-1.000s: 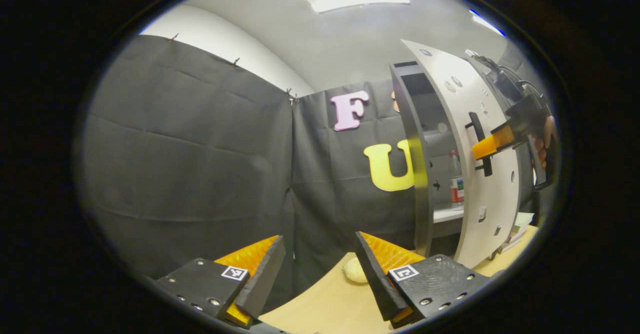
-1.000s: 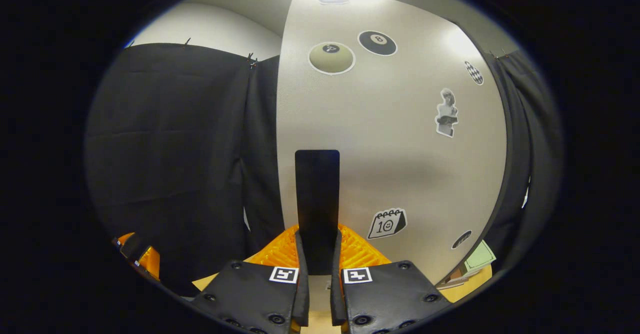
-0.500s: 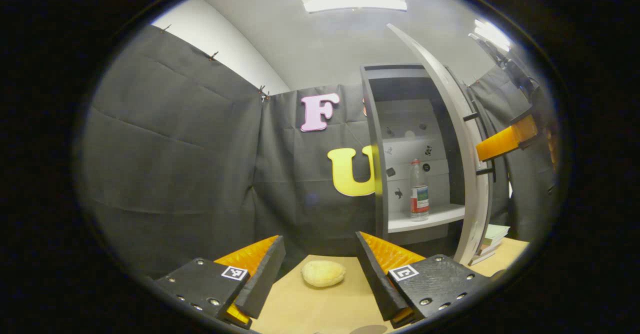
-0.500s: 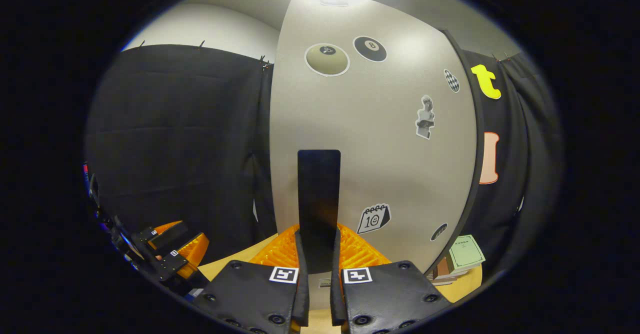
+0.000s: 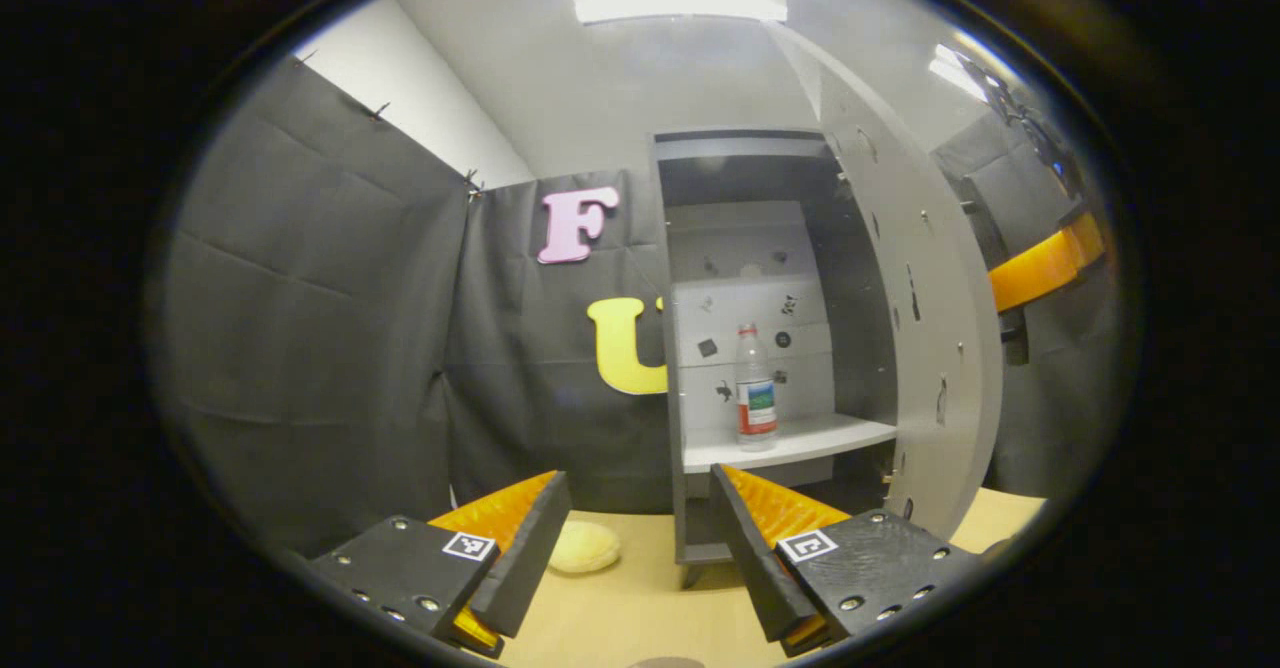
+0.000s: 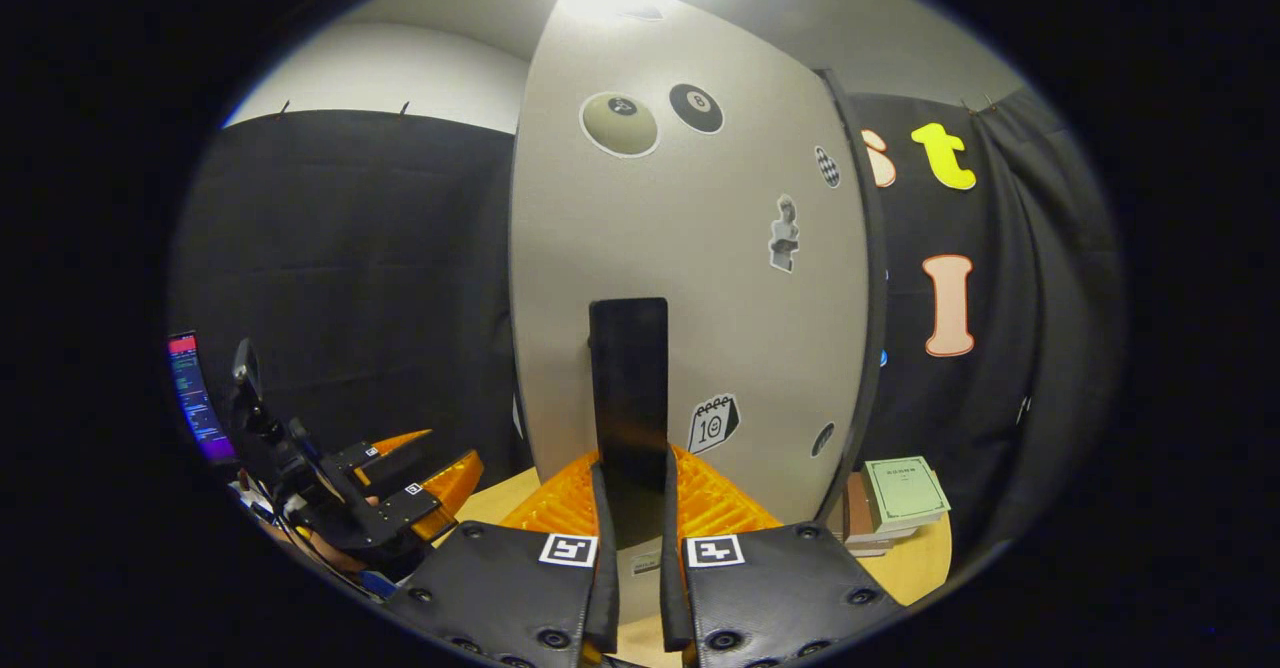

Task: Open the cabinet door with the right hand, grasp the bottle in the cabinet with the left hand and place it on the coaster, then close the cabinet door with the right hand.

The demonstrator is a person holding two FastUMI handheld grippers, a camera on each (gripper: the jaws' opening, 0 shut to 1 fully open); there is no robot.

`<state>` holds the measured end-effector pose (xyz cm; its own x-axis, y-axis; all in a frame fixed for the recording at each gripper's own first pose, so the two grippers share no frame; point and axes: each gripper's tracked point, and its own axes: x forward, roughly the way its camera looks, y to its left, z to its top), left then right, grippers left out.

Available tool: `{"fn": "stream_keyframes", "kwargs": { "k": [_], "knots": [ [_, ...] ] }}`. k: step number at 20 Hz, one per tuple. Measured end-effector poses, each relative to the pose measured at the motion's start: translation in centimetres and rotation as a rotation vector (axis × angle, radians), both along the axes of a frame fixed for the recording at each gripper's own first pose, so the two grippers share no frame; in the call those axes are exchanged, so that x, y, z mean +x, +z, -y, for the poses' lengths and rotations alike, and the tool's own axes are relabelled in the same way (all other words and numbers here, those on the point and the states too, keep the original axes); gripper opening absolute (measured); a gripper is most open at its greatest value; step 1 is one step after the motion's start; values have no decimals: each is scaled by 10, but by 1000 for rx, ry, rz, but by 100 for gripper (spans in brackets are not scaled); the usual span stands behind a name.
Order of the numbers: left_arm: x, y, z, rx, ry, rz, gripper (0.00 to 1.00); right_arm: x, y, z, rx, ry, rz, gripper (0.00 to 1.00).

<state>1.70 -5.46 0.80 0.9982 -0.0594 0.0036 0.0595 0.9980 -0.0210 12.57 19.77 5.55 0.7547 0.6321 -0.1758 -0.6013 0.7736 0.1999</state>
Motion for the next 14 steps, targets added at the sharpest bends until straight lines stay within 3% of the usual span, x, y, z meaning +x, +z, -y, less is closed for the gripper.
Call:
{"fn": "stream_keyframes", "kwargs": {
  "k": [6, 14],
  "knots": [
    [-4, 7, 54, 0, -75, 7, 85, 1, -1, 32, -23, -87, 4, 18],
    [-18, 12, 104, -7, -101, -4, 84, 23, -10, 87, -107, -291, 13, 17]
  ]
}}
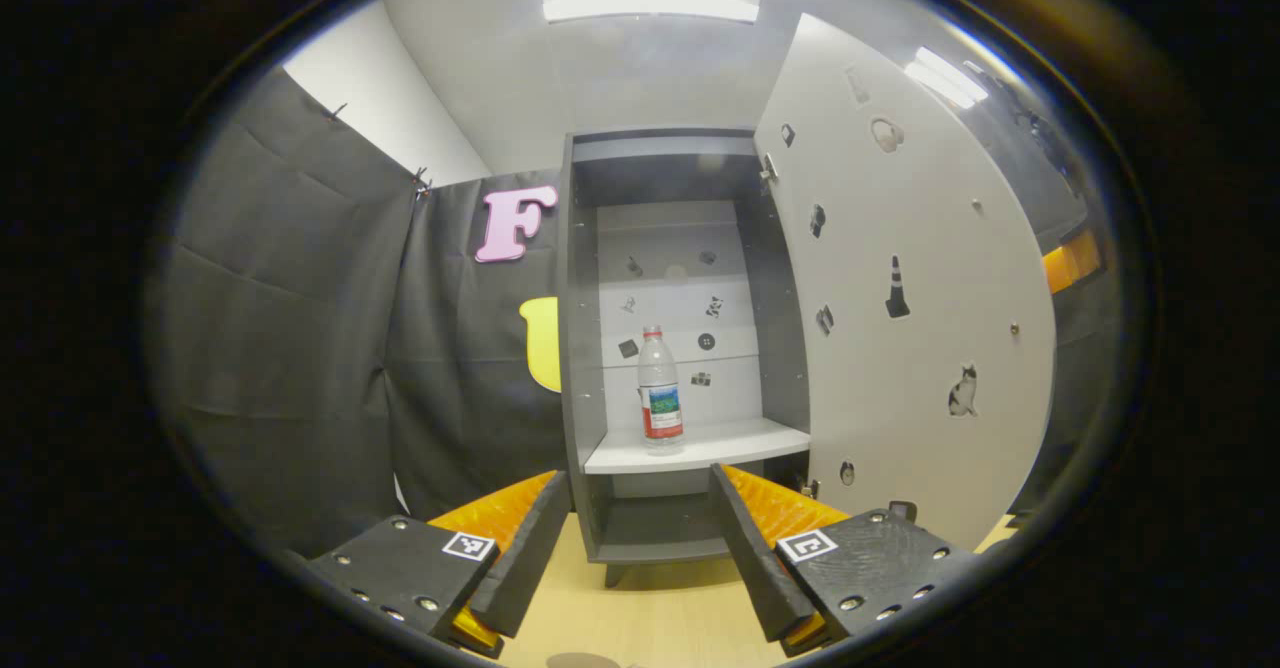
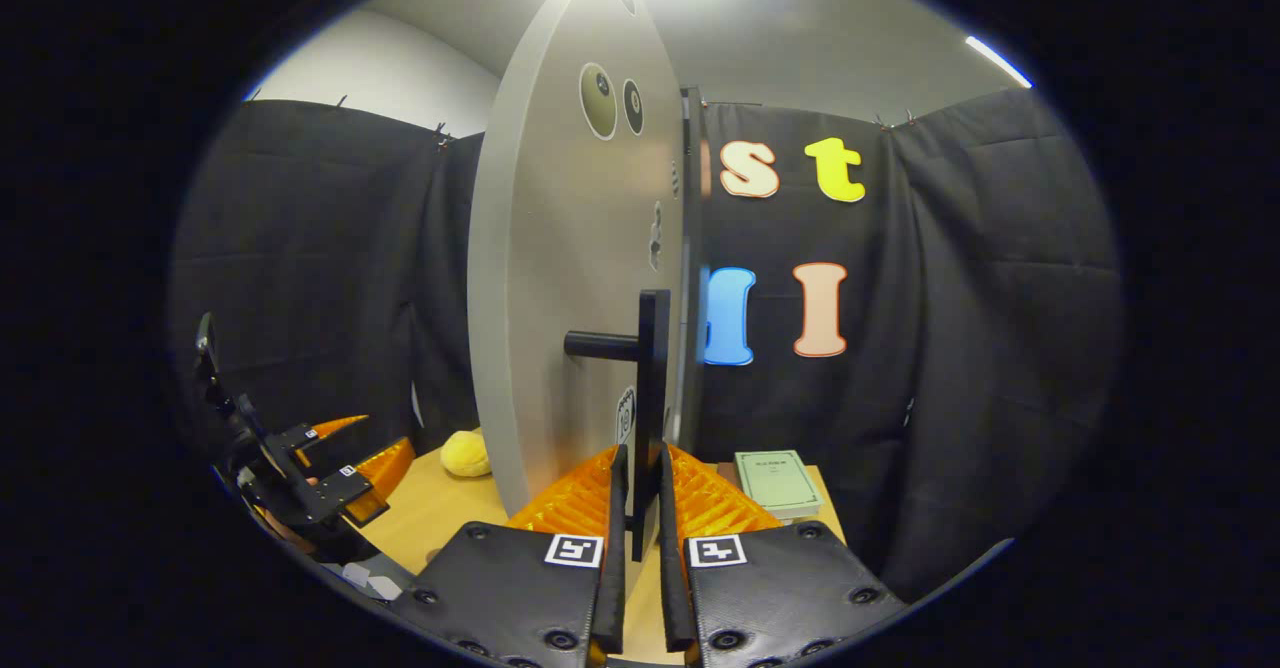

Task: Open the cabinet door with the right hand, grasp the bottle in the cabinet with the left hand and place it on the coaster, then close the cabinet door with the right hand.

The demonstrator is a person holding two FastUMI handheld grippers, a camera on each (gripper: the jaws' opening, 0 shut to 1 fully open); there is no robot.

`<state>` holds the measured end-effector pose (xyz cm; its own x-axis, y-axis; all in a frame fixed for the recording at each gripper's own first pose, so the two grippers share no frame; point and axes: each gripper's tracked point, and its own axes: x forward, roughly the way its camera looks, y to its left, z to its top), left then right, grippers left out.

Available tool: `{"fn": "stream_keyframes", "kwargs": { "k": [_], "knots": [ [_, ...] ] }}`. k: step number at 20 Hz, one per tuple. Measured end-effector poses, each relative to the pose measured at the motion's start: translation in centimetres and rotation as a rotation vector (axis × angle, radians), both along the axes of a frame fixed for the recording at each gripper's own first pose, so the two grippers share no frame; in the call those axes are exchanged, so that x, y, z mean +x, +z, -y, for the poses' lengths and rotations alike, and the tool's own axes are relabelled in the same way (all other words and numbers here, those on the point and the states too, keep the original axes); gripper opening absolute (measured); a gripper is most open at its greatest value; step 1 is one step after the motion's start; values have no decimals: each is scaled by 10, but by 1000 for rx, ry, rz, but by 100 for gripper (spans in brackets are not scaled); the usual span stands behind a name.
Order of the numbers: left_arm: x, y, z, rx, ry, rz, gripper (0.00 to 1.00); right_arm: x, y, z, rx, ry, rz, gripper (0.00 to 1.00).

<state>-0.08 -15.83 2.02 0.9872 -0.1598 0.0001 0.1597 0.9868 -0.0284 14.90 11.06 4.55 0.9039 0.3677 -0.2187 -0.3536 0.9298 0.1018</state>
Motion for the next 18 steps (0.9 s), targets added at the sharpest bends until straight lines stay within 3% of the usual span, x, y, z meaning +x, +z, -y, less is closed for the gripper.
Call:
{"fn": "stream_keyframes", "kwargs": {
  "k": [1, 2, 4, 8, 10, 12, 13, 14, 15, 18],
  "knots": [
    [0, 1, 4, 0, 3, 0, 84, 0, -2, -2, 25, 13, -16, 11],
    [0, 1, 7, 0, 7, -1, 84, -4, -5, -12, 70, 45, -44, 11],
    [-3, 4, 15, 8, 19, -2, 84, -14, 0, -27, 163, 109, -66, 17],
    [-5, 15, 20, 42, 45, 19, 84, -13, 1, -14, 148, 120, -29, 22],
    [-7, 18, 20, 61, 53, 30, 84, -15, 0, -9, 147, 124, -20, 34],
    [-6, 23, 25, 61, 45, 29, 87, -10, 1, 3, 144, 91, -2, 61],
    [-3, 26, 27, 53, 40, 28, 87, -7, 2, 8, 147, 71, 12, 84],
    [8, 27, 30, 45, 36, 25, 87, -10, 2, 9, 158, 70, 11, 94],
    [19, 29, 32, 37, 31, 27, 86, -7, 2, 17, 148, 27, 21, 100],
    [55, 38, 35, 33, 19, 55, 87, 3, 1, 50, 123, -119, 42, 96]
  ]
}}
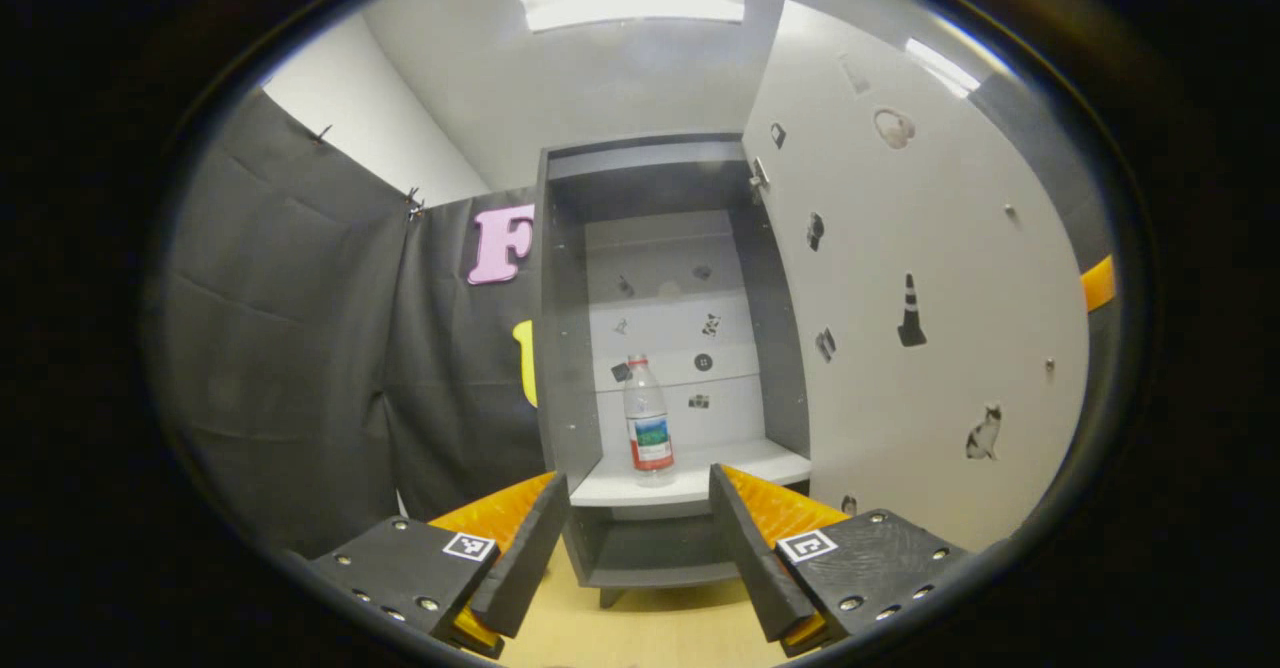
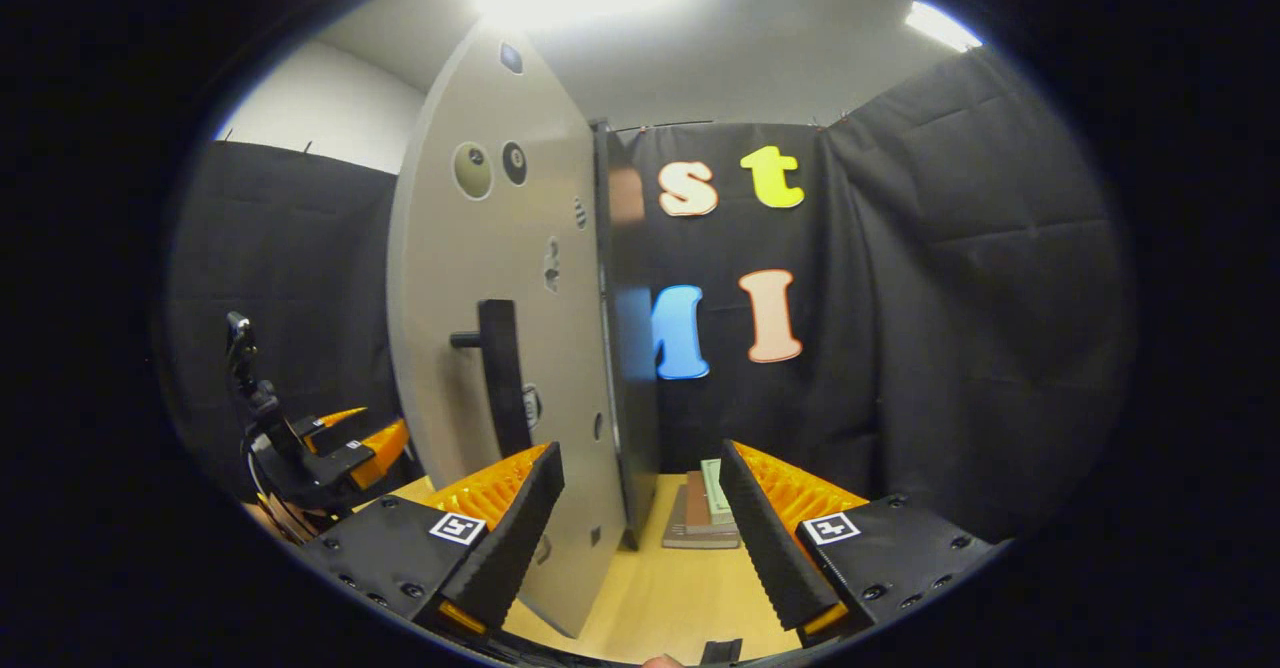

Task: Open the cabinet door with the right hand, grasp the bottle in the cabinet with the left hand and place it on the coaster, then close the cabinet door with the right hand.

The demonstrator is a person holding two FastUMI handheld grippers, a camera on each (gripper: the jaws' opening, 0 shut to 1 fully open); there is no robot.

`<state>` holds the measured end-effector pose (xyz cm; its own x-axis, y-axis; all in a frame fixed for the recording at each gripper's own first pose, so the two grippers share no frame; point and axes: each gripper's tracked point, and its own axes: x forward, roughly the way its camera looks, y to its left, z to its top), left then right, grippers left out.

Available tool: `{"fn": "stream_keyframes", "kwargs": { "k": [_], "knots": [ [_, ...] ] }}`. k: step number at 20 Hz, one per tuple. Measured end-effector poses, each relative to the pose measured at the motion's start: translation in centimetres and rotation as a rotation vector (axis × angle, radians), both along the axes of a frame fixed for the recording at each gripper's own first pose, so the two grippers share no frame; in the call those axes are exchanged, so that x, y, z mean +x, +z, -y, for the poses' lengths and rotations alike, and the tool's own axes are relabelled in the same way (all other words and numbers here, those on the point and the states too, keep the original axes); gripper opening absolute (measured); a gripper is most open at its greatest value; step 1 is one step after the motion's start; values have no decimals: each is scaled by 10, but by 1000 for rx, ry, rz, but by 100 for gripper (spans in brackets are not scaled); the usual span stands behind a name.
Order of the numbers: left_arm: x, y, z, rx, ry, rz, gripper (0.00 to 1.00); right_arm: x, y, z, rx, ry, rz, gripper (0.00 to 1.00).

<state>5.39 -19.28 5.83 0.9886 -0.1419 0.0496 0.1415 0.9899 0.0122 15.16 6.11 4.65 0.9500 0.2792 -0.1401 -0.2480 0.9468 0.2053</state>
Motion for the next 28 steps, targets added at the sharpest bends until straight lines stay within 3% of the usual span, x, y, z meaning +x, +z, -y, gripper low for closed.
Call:
{"fn": "stream_keyframes", "kwargs": {
  "k": [6, 13, 24, 28],
  "knots": [
    [88, 2, 13, -31, -74, -11, 87, -1, -7, 38, 7, -241, -51, 98],
    [190, -14, 15, -49, -117, -59, 87, -14, -24, 52, 13, -419, -138, 98],
    [277, -26, 22, -129, -156, -53, 84, -23, -37, 46, -23, -553, -208, 98],
    [287, -32, 29, -153, -188, -75, 84, -26, -37, 41, -54, -576, -216, 98]
  ]
}}
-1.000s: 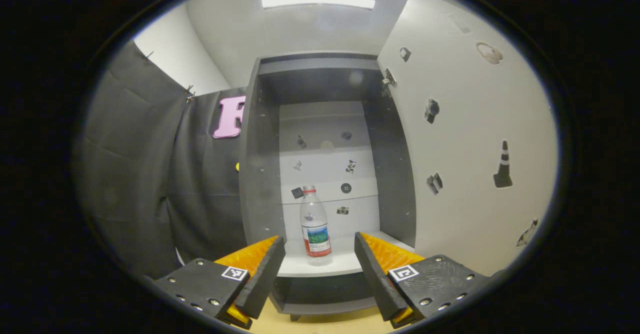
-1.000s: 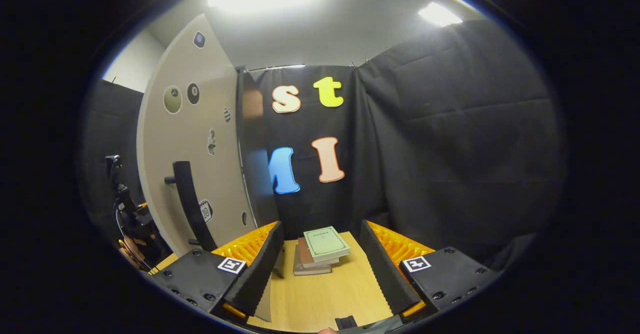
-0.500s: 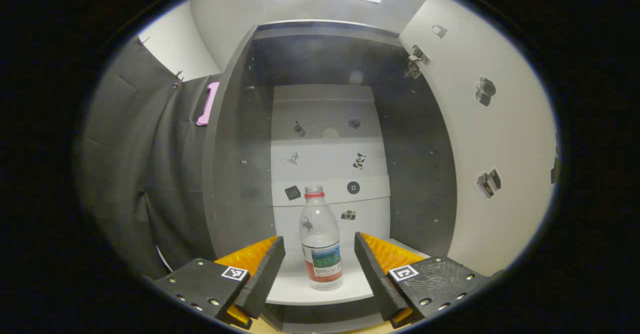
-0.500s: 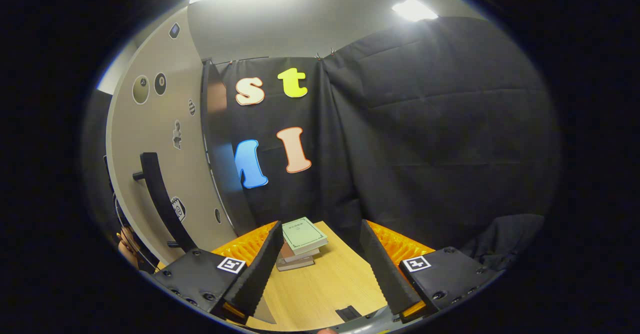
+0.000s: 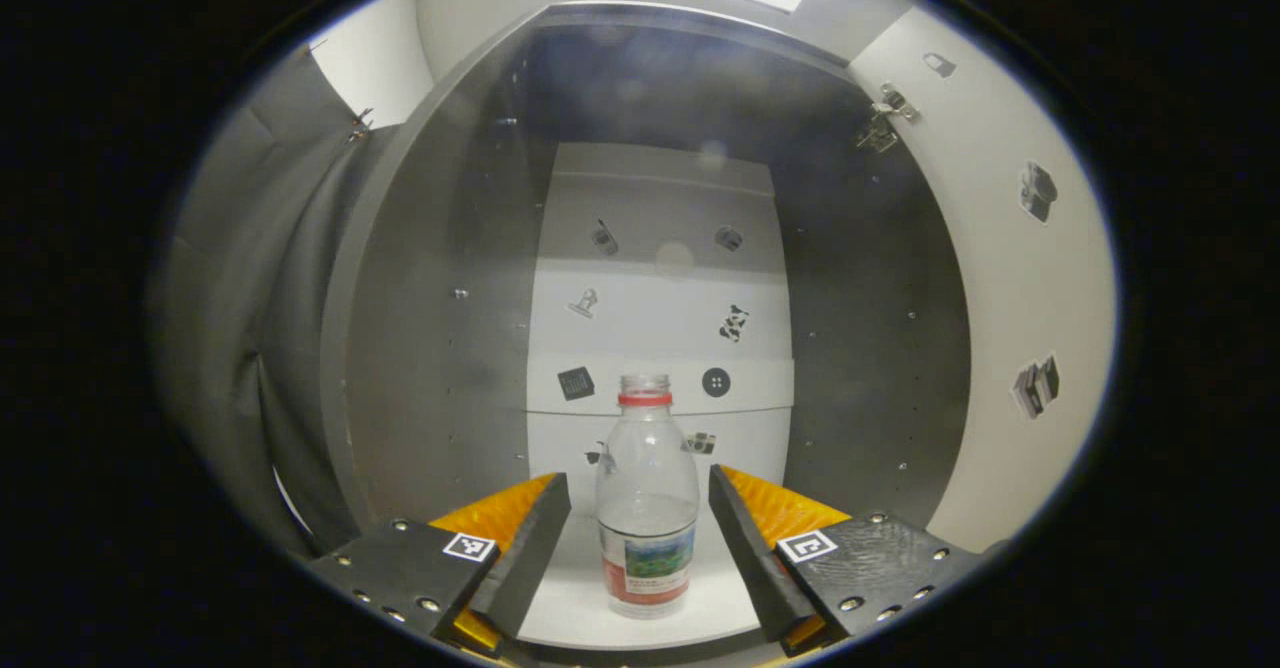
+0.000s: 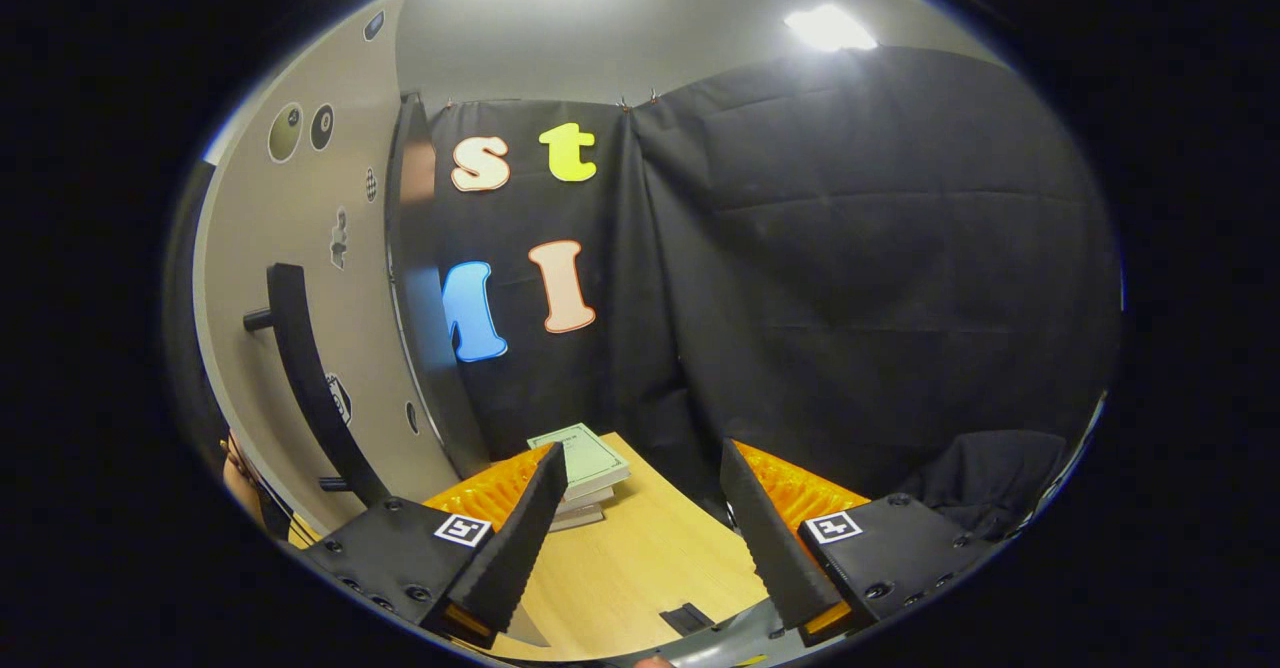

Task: Open the cabinet door with the right hand, grasp the bottle in the cabinet with the left hand and place it on the coaster, then close the cabinet door with the right hand.

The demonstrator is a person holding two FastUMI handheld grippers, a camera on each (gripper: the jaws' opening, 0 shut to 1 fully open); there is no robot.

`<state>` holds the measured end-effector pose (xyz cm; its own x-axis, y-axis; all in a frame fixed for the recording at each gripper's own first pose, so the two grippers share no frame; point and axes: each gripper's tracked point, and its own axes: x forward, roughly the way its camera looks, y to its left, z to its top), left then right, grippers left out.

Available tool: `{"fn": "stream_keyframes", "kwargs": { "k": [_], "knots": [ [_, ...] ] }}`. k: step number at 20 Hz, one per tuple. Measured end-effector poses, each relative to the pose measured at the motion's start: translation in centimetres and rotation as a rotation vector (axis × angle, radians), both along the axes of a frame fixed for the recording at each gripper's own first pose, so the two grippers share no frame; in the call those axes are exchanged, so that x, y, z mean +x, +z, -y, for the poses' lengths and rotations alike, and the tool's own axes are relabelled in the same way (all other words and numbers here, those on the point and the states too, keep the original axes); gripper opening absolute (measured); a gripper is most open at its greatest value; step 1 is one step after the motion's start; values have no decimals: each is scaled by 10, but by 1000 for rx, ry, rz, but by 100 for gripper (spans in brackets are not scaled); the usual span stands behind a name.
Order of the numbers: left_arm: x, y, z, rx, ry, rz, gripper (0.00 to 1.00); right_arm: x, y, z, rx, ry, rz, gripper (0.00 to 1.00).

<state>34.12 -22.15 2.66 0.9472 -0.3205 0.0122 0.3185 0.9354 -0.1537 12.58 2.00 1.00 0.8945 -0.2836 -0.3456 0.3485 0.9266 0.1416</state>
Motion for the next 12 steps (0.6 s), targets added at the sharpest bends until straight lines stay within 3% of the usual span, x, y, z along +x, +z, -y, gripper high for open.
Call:
{"fn": "stream_keyframes", "kwargs": {
  "k": [5, 6, 8, 11, 12],
  "knots": [
    [16, -6, 11, 21, -25, -9, 84, -1, -2, 1, -1, -26, -7, 98],
    [18, -6, 12, 23, -29, -11, 89, -2, -3, 1, 2, -30, -9, 98],
    [21, -9, 13, 33, -26, -19, 84, -4, -3, 4, 4, -35, -11, 98],
    [23, -13, 17, 36, -30, -37, 86, -5, -3, 6, 1, -35, -12, 98],
    [21, -13, 16, 34, -30, -37, 81, -4, -2, 6, 1, -35, -11, 98]
  ]
}}
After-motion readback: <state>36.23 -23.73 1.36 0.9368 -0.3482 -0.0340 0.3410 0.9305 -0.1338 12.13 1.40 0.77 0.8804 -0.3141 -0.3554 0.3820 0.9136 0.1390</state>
